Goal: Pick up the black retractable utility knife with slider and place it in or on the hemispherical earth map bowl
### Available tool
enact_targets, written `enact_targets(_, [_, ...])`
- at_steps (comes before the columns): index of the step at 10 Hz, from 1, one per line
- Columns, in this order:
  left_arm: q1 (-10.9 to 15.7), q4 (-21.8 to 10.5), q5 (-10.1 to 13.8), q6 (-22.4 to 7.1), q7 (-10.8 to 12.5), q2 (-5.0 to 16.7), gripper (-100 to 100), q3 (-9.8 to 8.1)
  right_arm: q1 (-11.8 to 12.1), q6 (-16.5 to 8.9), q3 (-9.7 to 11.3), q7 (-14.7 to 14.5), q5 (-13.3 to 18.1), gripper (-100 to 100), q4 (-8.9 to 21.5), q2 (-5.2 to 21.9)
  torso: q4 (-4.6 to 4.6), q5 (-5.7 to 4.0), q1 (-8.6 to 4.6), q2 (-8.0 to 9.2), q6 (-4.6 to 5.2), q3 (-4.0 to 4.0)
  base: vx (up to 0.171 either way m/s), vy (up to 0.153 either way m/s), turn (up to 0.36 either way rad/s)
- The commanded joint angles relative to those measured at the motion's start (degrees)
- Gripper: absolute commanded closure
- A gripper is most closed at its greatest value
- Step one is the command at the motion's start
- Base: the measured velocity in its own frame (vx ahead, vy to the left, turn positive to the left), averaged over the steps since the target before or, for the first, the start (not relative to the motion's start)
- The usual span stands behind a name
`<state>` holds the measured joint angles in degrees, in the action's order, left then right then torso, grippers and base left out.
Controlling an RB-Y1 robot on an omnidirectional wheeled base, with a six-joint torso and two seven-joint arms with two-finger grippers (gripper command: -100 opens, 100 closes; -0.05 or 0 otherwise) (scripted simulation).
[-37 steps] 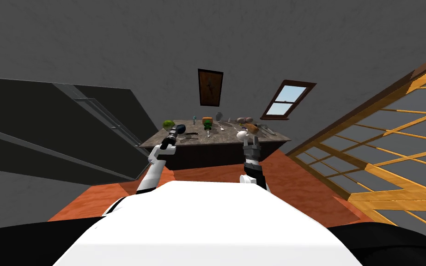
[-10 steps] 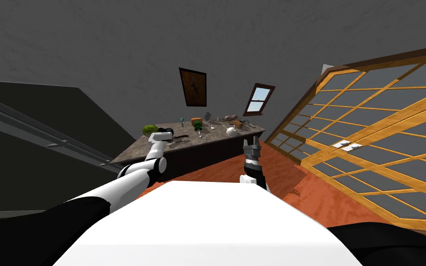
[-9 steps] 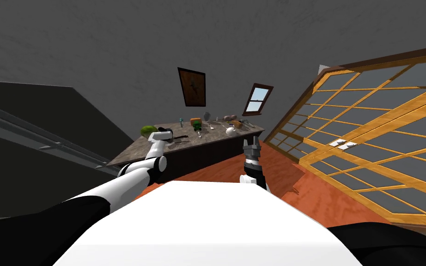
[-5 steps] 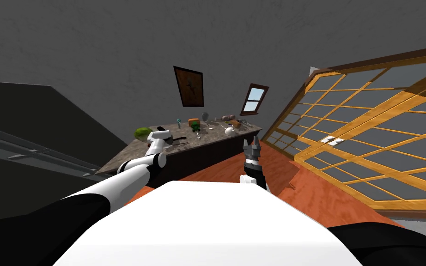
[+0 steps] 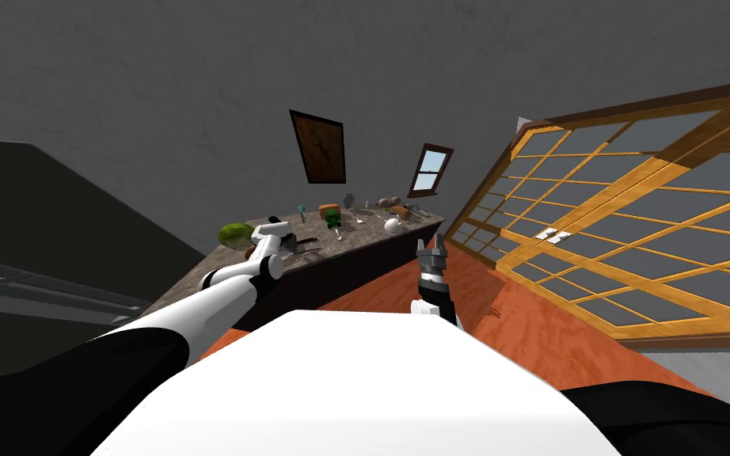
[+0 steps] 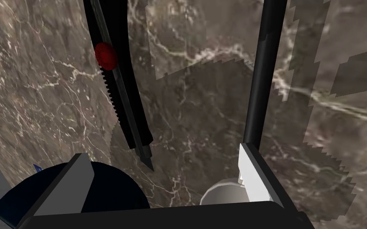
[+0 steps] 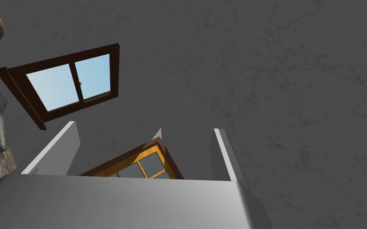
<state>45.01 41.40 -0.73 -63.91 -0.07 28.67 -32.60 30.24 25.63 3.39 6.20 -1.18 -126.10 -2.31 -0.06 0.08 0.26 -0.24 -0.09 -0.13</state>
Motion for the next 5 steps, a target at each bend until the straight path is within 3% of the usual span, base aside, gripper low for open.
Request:
enact_targets(1, [0.8,-1.0,0.1,-2.9,0.5,0.0,-100,-1.06,0.0,0.0,0.0,0.0,0.0,0,0.0,0.0,0.00,0.00,0.00,0.00,0.00,0.00,0.054,0.078,-0.088])
enact_targets(2, [0.8,-1.0,0.1,-3.7,0.5,0.0,-100,-1.06,0.0,0.0,0.0,0.0,0.0,0,0.0,0.0,0.00,0.00,0.04,-0.02,0.02,-0.01,0.048,0.083,-0.093])
enact_targets(4, [2.7,-4.9,0.5,-7.2,0.7,1.1,-100,-2.87,0.0,0.0,0.0,0.0,0.0,0,0.0,0.0,-0.01,0.02,0.11,-0.07,0.02,-0.04,0.082,0.115,-0.172])
enact_targets(5, [2.7,-4.9,0.5,-7.7,0.7,1.1,-100,-2.87,0.0,0.0,0.0,0.0,0.0,0,0.0,0.0,-0.03,0.04,0.22,-0.16,0.03,-0.09,0.065,0.100,-0.059])
